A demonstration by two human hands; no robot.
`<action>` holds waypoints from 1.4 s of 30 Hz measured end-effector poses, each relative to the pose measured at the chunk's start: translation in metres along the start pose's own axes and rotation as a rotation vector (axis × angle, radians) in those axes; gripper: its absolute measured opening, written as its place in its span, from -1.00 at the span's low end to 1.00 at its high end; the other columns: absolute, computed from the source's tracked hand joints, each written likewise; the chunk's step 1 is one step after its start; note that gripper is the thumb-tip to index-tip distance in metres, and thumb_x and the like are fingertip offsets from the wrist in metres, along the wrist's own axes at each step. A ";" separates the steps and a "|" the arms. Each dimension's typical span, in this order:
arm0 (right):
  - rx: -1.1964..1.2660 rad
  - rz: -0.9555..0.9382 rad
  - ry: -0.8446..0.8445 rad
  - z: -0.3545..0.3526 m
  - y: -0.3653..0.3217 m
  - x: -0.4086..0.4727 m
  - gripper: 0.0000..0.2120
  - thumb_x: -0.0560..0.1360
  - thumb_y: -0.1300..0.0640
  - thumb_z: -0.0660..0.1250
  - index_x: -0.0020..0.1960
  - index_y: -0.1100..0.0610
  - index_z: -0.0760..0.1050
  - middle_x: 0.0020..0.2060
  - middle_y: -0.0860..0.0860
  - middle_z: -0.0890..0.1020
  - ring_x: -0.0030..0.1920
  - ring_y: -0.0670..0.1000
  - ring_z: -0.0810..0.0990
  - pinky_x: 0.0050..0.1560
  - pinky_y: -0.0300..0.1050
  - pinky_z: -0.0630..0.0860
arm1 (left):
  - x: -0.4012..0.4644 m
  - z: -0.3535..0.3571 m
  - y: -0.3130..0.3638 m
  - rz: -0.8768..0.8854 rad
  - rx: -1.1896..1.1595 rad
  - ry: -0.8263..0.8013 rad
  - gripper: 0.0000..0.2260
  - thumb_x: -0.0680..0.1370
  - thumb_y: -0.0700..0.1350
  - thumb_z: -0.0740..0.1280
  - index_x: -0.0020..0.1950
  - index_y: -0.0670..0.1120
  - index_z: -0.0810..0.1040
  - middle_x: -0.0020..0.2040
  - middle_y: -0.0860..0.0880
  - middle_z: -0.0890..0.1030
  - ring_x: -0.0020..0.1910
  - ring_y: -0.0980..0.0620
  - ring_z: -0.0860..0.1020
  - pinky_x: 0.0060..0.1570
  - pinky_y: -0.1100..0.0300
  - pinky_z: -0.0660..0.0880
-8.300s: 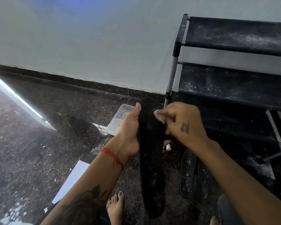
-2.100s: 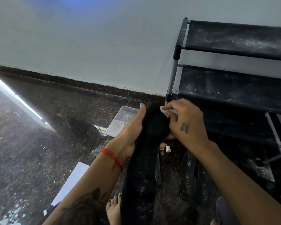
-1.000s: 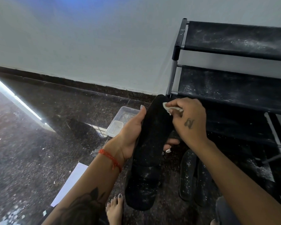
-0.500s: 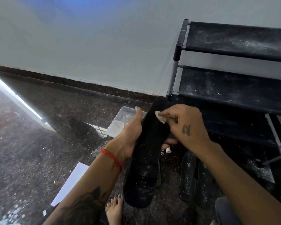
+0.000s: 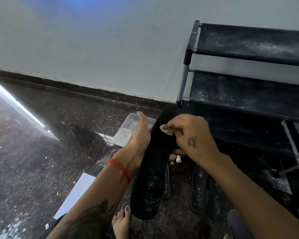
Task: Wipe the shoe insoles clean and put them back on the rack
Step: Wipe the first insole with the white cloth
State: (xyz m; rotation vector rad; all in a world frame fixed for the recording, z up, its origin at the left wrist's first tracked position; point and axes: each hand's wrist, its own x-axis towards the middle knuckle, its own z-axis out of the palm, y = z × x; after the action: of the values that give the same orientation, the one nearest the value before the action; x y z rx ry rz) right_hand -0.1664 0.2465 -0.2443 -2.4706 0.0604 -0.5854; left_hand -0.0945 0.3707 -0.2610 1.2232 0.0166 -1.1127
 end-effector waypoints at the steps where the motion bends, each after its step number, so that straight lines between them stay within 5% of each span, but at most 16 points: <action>1: 0.054 0.021 0.024 0.003 -0.004 -0.001 -0.81 0.41 0.35 0.37 -0.10 0.13 0.67 -0.18 -0.01 0.66 -0.22 -0.16 0.60 -0.23 -0.40 0.51 | 0.001 -0.002 0.000 0.009 0.023 0.016 -0.09 0.36 0.52 -0.18 0.26 -0.13 0.51 0.02 -0.30 0.59 -0.19 -0.20 0.60 -0.32 0.07 0.58; 3: 0.189 0.019 -0.020 0.008 -0.013 -0.005 -0.82 0.41 0.35 0.39 -0.07 0.14 0.65 -0.19 -0.05 0.63 -0.31 -0.23 0.55 -0.35 -0.48 0.46 | 0.001 -0.005 0.000 0.045 0.089 0.045 -0.09 0.41 0.49 -0.20 0.01 -0.23 0.60 -0.22 -0.22 0.61 -0.34 -0.09 0.58 -0.38 0.20 0.53; 6: 0.227 -0.103 -0.147 0.007 -0.018 -0.008 -0.85 0.38 0.34 0.43 -0.12 0.14 0.67 -0.23 -0.06 0.65 -0.25 -0.22 0.55 -0.20 -0.48 0.43 | 0.004 -0.007 0.001 0.133 0.086 0.068 -0.17 0.51 0.40 -0.22 -0.40 -0.14 0.61 -0.53 -0.08 0.53 -0.58 0.04 0.50 -0.54 0.33 0.44; 9: 0.053 -0.216 -0.333 -0.003 -0.012 -0.007 -0.72 0.32 0.41 0.38 -0.19 0.06 0.68 -0.21 -0.08 0.66 -0.18 -0.14 0.54 -0.19 -0.41 0.42 | 0.005 -0.003 0.001 0.141 0.024 0.066 -0.21 0.49 0.42 -0.19 -0.41 -0.06 0.63 -0.52 -0.04 0.50 -0.56 0.07 0.48 -0.54 0.34 0.42; 11: -0.093 -0.182 -0.360 -0.012 -0.005 -0.005 -0.75 0.30 0.36 0.41 -0.20 0.03 0.68 -0.20 -0.08 0.66 -0.15 -0.07 0.52 -0.18 -0.33 0.38 | 0.002 -0.001 0.001 0.082 0.003 0.018 -0.22 0.37 0.49 -0.09 -0.16 -0.11 0.63 -0.39 -0.12 0.57 -0.46 -0.03 0.54 -0.48 0.24 0.50; 13: -0.166 -0.075 -0.210 -0.020 0.002 -0.003 -0.82 0.34 0.29 0.41 -0.19 0.04 0.68 -0.22 -0.11 0.66 -0.17 -0.12 0.52 -0.18 -0.37 0.34 | -0.001 0.000 0.001 0.048 0.006 -0.020 -0.18 0.30 0.49 -0.06 0.11 -0.12 0.56 -0.19 -0.21 0.65 -0.31 -0.17 0.61 -0.38 0.08 0.59; 16: 0.146 0.229 0.093 -0.024 0.005 -0.003 -0.89 0.38 0.27 0.44 -0.17 0.08 0.67 -0.29 -0.21 0.60 -0.30 -0.34 0.53 -0.25 -0.56 0.36 | -0.006 0.001 0.004 0.043 -0.020 -0.035 -0.26 0.43 0.45 -0.17 0.06 -0.05 0.55 -0.16 -0.22 0.68 -0.28 -0.20 0.65 -0.36 0.05 0.61; 19: 0.478 0.467 0.078 -0.013 -0.001 -0.006 -0.89 0.39 0.31 0.43 -0.16 0.12 0.64 -0.32 -0.10 0.60 -0.35 -0.39 0.52 -0.42 -0.55 0.37 | -0.004 0.001 0.004 0.039 -0.030 -0.038 -0.21 0.39 0.47 -0.15 0.14 -0.07 0.55 -0.11 -0.24 0.68 -0.24 -0.21 0.66 -0.29 -0.01 0.61; 21: 0.413 0.454 0.087 -0.007 0.000 -0.006 -0.89 0.39 0.29 0.43 -0.14 0.11 0.64 -0.34 -0.15 0.57 -0.34 -0.44 0.49 -0.40 -0.57 0.34 | -0.005 0.003 0.005 0.043 -0.030 -0.050 -0.16 0.33 0.49 -0.08 0.25 -0.10 0.52 0.00 -0.27 0.65 -0.15 -0.24 0.65 -0.24 -0.04 0.62; 24: 0.277 0.422 0.194 -0.005 0.008 -0.001 -0.84 0.40 0.28 0.42 -0.10 0.04 0.65 -0.26 -0.22 0.58 -0.24 -0.49 0.46 -0.24 -0.61 0.32 | -0.010 0.007 0.006 0.085 0.011 -0.095 -0.32 0.46 0.42 -0.06 0.13 -0.01 0.62 0.06 -0.22 0.65 -0.12 -0.25 0.63 -0.29 0.03 0.62; 27: 0.166 0.413 0.185 0.001 0.013 0.002 -0.82 0.43 0.26 0.40 -0.04 0.02 0.64 -0.15 -0.14 0.61 -0.20 -0.38 0.47 -0.20 -0.66 0.26 | -0.008 0.010 0.004 0.139 0.040 -0.080 -0.44 0.61 0.23 -0.04 -0.27 0.10 0.68 -0.19 -0.08 0.70 -0.28 -0.14 0.65 -0.33 0.08 0.60; 31: 0.116 0.381 0.131 0.010 0.009 0.003 -0.81 0.46 0.23 0.37 0.00 0.00 0.63 -0.05 0.04 0.61 -0.12 -0.19 0.45 -0.24 -0.63 0.33 | -0.003 0.004 0.001 0.078 -0.022 -0.033 -0.39 0.58 0.31 -0.05 0.03 -0.11 0.61 -0.08 -0.21 0.67 -0.22 -0.17 0.63 -0.26 0.03 0.61; 34: 0.258 0.275 0.057 0.010 -0.009 0.001 -0.83 0.45 0.21 0.40 0.00 0.03 0.64 -0.15 -0.11 0.61 -0.36 -0.19 0.55 -0.44 -0.46 0.47 | -0.001 0.002 0.000 0.086 -0.042 0.002 -0.36 0.60 0.29 -0.05 -0.16 -0.06 0.70 -0.19 -0.18 0.67 -0.29 -0.13 0.64 -0.26 0.04 0.60; 37: 0.296 0.074 -0.087 0.005 -0.017 -0.001 -0.83 0.41 0.22 0.44 -0.03 0.05 0.66 -0.24 -0.27 0.54 -0.27 -0.21 0.58 -0.38 -0.49 0.46 | 0.000 -0.001 0.004 0.082 -0.099 0.009 -0.35 0.61 0.25 -0.03 -0.22 -0.12 0.70 -0.27 -0.15 0.66 -0.35 -0.05 0.64 -0.32 0.17 0.60; 40: 0.213 0.026 -0.250 -0.006 -0.005 -0.001 -0.77 0.38 0.31 0.44 -0.10 0.01 0.67 -0.21 -0.15 0.63 -0.27 -0.13 0.61 -0.36 -0.41 0.51 | -0.002 0.001 0.005 0.079 -0.126 -0.004 -0.35 0.62 0.22 -0.05 -0.24 -0.11 0.69 -0.27 -0.14 0.66 -0.37 -0.05 0.63 -0.39 0.17 0.59; 42: 0.126 0.072 -0.187 -0.009 0.004 0.000 -0.78 0.38 0.31 0.45 -0.10 0.01 0.67 -0.18 -0.07 0.67 -0.27 -0.13 0.62 -0.34 -0.36 0.55 | -0.002 0.004 0.005 0.067 -0.122 -0.013 -0.36 0.61 0.25 -0.06 -0.17 -0.11 0.69 -0.20 -0.17 0.67 -0.34 -0.10 0.64 -0.38 0.09 0.61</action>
State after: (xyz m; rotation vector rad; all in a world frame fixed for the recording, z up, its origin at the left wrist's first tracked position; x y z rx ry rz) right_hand -0.1697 0.2387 -0.2401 -2.3774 0.0376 -0.3159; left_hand -0.0948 0.3686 -0.2546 1.0997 0.0333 -1.0465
